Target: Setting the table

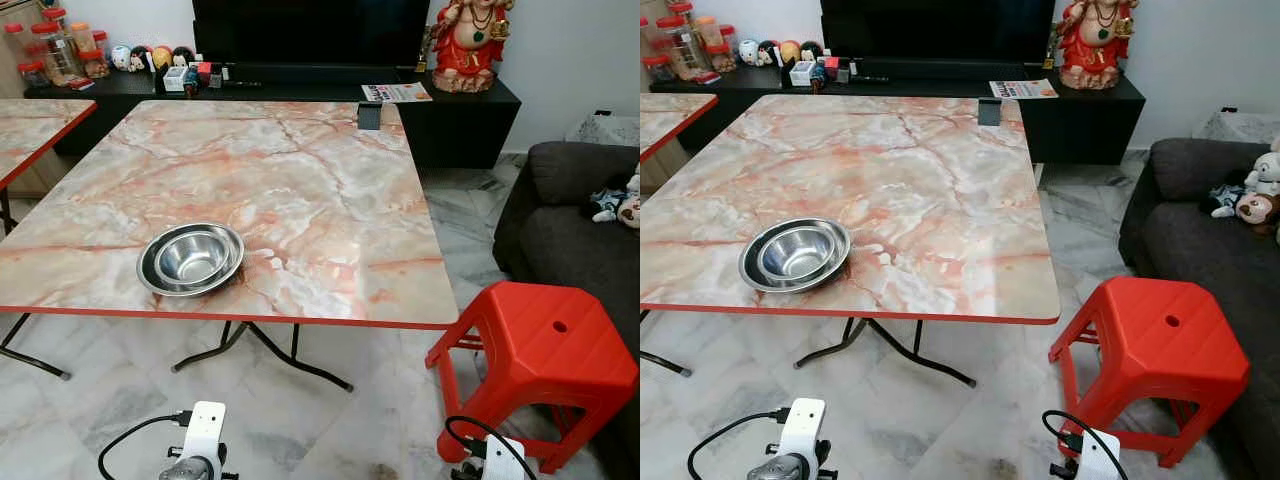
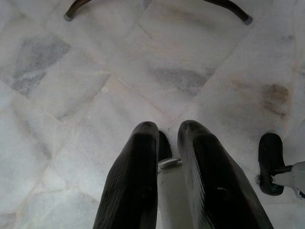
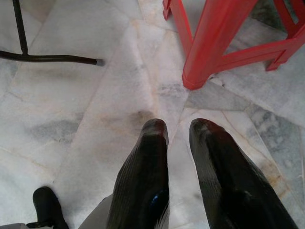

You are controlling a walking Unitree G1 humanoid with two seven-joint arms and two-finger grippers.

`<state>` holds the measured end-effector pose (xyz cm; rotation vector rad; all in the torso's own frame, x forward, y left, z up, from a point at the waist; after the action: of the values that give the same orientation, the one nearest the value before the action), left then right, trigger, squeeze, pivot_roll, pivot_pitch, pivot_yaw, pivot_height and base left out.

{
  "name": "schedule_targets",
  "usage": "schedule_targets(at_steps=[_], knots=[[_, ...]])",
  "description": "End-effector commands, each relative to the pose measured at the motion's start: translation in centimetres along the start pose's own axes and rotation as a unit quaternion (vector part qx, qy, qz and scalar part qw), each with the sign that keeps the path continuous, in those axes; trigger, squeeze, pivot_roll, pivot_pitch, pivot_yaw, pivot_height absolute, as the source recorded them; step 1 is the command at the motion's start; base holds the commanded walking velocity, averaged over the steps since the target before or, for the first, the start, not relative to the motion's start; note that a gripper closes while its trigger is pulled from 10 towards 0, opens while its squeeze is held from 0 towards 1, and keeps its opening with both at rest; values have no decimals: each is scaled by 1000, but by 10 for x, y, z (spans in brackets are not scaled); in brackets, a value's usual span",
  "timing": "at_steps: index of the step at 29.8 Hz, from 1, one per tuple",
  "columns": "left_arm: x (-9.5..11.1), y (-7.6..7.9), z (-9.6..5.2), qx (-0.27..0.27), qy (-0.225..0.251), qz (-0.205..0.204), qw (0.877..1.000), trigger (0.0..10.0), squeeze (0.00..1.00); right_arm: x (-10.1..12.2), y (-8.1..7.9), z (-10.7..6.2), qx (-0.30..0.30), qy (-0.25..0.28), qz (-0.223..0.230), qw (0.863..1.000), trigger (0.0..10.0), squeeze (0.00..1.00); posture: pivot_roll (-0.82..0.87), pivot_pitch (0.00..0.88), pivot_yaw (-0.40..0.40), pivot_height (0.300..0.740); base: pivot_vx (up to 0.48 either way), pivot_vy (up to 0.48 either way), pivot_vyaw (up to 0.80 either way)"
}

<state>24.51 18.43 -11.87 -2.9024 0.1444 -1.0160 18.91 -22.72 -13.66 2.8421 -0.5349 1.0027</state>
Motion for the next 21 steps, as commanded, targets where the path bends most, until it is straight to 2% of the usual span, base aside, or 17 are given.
schedule_targets(at_steps=[1, 10, 21], knots=[[3, -4, 0, 7, 1, 1, 1000, 10000, 0, 4, -2, 1, 0, 5, 3, 1000, 10000, 0, -73, 0, -22, 740, 0, 334, 0], [0, -9, 0, 15, -3, 1, 1000, 10000, 0, 1, -2, 1, -2, 0, 1, 1000, 10000, 0, -68, 0, -16, 740, 0, 410, 0], [-1, -19, -1, 26, -5, 6, 1000, 10000, 0, -3, -11, 0, 4, -3, 9, 1000, 10000, 0, -59, 0, 3, 740, 0, 480, 0]])
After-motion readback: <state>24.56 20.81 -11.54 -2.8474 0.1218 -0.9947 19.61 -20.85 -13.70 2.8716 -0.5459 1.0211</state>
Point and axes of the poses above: a point about 5 cm out from each wrist's last joint towards the gripper, its own z axis pointing out of the wrist towards the gripper, its own x axis along the axis of the wrist's last joint, y = z × x, the point moved 6 cm from there along z, pointing out of the wrist towards the gripper, and after that the axes turned 1 degree about z, right-handed, at the moved point
